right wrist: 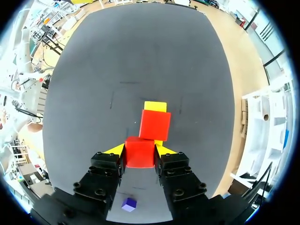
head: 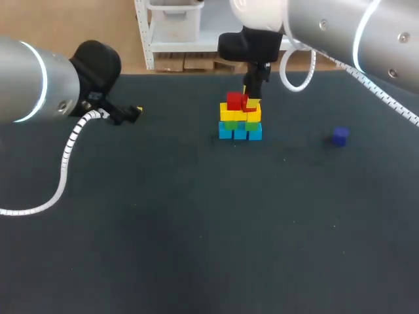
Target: Place the blue cubes, place green cubes on the blue cubes, place the yellow cubes on the green cubes, then place the red cubes on the yellow cubes, and place purple cube on the red cubes.
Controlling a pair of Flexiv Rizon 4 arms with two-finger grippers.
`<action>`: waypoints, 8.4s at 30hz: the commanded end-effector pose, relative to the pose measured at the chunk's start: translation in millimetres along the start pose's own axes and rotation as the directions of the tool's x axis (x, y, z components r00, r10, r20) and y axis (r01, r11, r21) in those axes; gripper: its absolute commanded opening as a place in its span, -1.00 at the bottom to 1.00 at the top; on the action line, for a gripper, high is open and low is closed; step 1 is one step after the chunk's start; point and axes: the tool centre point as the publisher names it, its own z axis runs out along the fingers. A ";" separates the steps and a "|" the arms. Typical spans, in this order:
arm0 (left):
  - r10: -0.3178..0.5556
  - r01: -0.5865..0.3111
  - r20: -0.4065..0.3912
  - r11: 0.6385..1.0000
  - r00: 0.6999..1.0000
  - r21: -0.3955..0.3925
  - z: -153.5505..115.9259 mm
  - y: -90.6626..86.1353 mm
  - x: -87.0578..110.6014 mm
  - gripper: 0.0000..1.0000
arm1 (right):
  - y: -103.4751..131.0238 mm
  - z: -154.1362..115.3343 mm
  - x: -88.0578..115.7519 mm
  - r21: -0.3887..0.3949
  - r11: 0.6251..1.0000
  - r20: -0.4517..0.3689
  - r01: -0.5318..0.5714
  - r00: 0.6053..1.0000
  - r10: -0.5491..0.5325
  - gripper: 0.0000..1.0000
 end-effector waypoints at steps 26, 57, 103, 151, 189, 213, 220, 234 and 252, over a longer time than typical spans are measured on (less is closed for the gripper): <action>0.000 0.000 0.002 1.000 1.000 0.002 0.1 0.6 0.3 1.00 | -11.6 0.2 -1.1 -0.017 1.000 -0.002 -0.010 1.000 0.010 -0.69; 0.000 0.000 0.002 1.000 1.000 0.002 0.1 0.6 0.3 1.00 | -13.1 -1.1 0.6 0.006 1.000 0.000 -0.021 1.000 0.021 -0.25; 0.000 0.000 0.002 1.000 1.000 0.002 0.1 0.6 0.3 1.00 | 24.3 -36.9 65.8 0.129 0.966 0.210 -0.225 0.958 0.195 1.00; 0.000 0.000 0.002 1.000 1.000 0.002 0.1 0.6 0.3 1.00 | 61.7 27.0 210.4 0.297 0.841 -0.004 -0.451 0.881 0.474 1.00; 0.000 0.000 0.002 1.000 1.000 0.002 0.1 0.6 0.3 1.00 | 34.9 63.4 219.7 0.073 0.864 -0.015 -0.499 0.865 0.501 -0.11; 0.000 0.000 0.002 1.000 1.000 0.002 0.1 0.6 0.3 1.00 | 48.2 -35.2 179.0 0.140 0.926 0.074 -0.351 0.936 0.344 -0.93; 0.000 0.000 0.002 1.000 1.000 0.002 0.1 0.6 0.3 1.00 | 44.1 -63.3 136.3 0.179 0.958 0.073 -0.222 0.975 0.212 -1.00; 0.000 0.000 0.002 1.000 1.000 0.002 0.1 0.6 0.3 1.00 | 28.1 -84.1 66.4 0.175 0.983 0.070 -0.053 0.997 0.041 -0.99; 0.000 0.000 0.002 1.000 1.000 0.002 0.1 0.6 0.3 1.00 | 14.8 -82.9 22.4 0.105 0.994 0.057 0.030 0.998 -0.036 -0.99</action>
